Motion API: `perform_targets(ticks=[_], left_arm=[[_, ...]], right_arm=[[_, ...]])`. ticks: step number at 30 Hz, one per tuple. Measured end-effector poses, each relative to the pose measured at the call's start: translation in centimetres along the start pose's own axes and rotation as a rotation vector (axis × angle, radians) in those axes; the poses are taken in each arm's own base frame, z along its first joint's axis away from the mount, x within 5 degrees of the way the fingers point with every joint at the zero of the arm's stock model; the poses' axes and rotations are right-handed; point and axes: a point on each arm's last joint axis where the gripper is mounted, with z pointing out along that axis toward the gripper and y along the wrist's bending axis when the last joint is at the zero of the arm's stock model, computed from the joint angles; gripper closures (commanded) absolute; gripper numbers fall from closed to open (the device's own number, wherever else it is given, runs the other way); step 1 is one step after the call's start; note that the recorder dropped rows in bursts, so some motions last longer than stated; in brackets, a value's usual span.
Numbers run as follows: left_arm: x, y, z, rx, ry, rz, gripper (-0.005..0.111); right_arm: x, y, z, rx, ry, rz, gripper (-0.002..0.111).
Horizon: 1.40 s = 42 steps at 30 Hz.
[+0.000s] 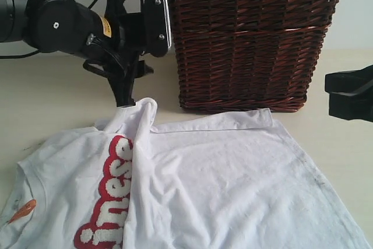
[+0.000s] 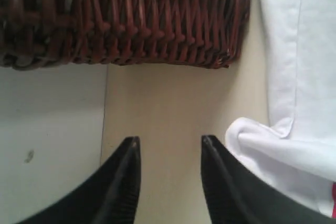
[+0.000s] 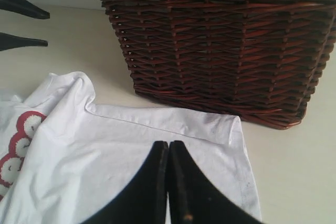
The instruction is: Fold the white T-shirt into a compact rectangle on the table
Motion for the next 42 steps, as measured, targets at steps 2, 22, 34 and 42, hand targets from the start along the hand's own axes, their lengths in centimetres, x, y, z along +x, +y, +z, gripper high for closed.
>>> perform_targets(ticks=[2, 22, 34, 42], left_arm=[[-0.1, -0.1, 0.0, 0.001, -0.002, -0.031, 0.066], [10.5, -2.1, 7.8, 0.359, 0.356, -0.693, 0.054], [10.7, -1.8, 8.9, 0.332, 0.352, -0.644, 0.106], [10.9, 1.7, 6.0, 0.100, 0.403, -0.552, 0.099]], right_arm=[[0.0, 0.0, 0.0, 0.000, 0.000, 0.002, 0.108], [0.0, 0.0, 0.0, -0.005, 0.005, 0.009, 0.108], [0.0, 0.0, 0.0, -0.005, 0.005, 0.009, 0.108], [0.0, 0.0, 0.0, -0.005, 0.005, 0.009, 0.108]])
